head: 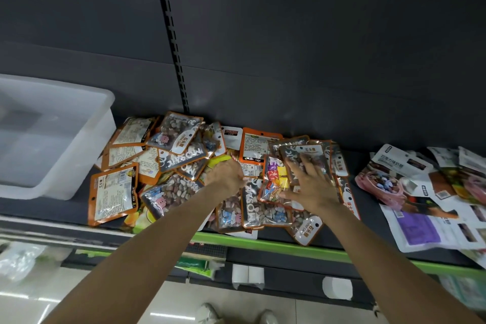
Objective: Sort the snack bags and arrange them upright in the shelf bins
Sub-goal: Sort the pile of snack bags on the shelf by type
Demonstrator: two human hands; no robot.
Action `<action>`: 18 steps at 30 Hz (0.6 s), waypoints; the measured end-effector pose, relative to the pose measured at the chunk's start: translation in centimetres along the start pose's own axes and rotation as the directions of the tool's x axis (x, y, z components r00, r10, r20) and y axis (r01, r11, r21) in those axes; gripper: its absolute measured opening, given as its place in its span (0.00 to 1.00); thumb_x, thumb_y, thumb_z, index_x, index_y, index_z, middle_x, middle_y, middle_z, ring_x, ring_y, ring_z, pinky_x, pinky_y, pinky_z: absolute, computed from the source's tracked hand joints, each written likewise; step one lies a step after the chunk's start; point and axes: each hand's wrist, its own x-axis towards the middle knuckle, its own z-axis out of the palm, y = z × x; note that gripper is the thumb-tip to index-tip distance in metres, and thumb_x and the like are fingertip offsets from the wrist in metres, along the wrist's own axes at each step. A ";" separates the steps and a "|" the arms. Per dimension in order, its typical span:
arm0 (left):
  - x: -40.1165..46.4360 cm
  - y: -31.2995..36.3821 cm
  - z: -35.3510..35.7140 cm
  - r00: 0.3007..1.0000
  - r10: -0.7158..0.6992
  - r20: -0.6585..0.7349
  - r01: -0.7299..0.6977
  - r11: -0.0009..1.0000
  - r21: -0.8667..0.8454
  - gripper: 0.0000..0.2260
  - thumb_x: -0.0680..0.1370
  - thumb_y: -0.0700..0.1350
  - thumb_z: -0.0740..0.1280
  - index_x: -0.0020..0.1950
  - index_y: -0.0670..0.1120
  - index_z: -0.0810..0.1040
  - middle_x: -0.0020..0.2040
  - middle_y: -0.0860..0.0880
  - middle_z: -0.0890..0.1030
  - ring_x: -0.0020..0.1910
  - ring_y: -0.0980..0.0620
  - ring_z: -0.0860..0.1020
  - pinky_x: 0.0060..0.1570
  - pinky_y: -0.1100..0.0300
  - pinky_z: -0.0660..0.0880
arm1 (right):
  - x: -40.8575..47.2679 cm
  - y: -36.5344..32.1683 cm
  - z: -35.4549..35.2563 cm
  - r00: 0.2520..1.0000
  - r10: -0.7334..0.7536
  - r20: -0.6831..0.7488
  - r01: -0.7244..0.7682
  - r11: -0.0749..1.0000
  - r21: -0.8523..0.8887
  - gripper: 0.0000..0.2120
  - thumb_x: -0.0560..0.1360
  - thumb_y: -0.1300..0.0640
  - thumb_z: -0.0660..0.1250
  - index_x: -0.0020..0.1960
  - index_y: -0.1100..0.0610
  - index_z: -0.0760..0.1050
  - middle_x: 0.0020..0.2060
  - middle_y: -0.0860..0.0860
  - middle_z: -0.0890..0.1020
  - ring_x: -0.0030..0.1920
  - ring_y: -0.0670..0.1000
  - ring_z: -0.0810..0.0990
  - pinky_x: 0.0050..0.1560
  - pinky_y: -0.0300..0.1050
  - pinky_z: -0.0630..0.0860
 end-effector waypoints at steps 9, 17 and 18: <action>-1.6 2.5 -5.1 0.892 0.078 -0.445 -0.046 0.996 0.081 0.07 0.81 0.40 0.56 0.55 0.47 0.72 0.45 0.45 0.78 0.41 0.43 0.78 0.36 0.54 0.71 | -0.6 1.0 -1.1 0.998 -0.058 0.024 0.057 0.998 0.032 0.43 0.72 0.39 0.67 0.77 0.43 0.44 0.77 0.50 0.46 0.77 0.55 0.47 0.73 0.61 0.53; -1.5 8.9 1.1 0.893 0.288 -0.346 -0.319 0.947 -0.036 0.11 0.82 0.42 0.57 0.60 0.42 0.75 0.46 0.42 0.82 0.43 0.44 0.81 0.46 0.50 0.78 | -0.6 4.8 -3.0 0.948 0.196 -0.252 0.050 0.687 0.725 0.25 0.80 0.64 0.56 0.76 0.55 0.57 0.67 0.58 0.72 0.66 0.59 0.72 0.65 0.47 0.66; -1.5 9.5 2.2 0.879 0.405 -0.251 -0.424 0.905 -0.026 0.12 0.82 0.46 0.58 0.62 0.44 0.75 0.51 0.43 0.82 0.48 0.46 0.81 0.52 0.52 0.77 | -0.7 5.4 -3.2 0.933 0.219 -0.287 0.065 0.679 0.731 0.23 0.80 0.64 0.54 0.75 0.56 0.58 0.68 0.58 0.72 0.67 0.59 0.70 0.66 0.46 0.64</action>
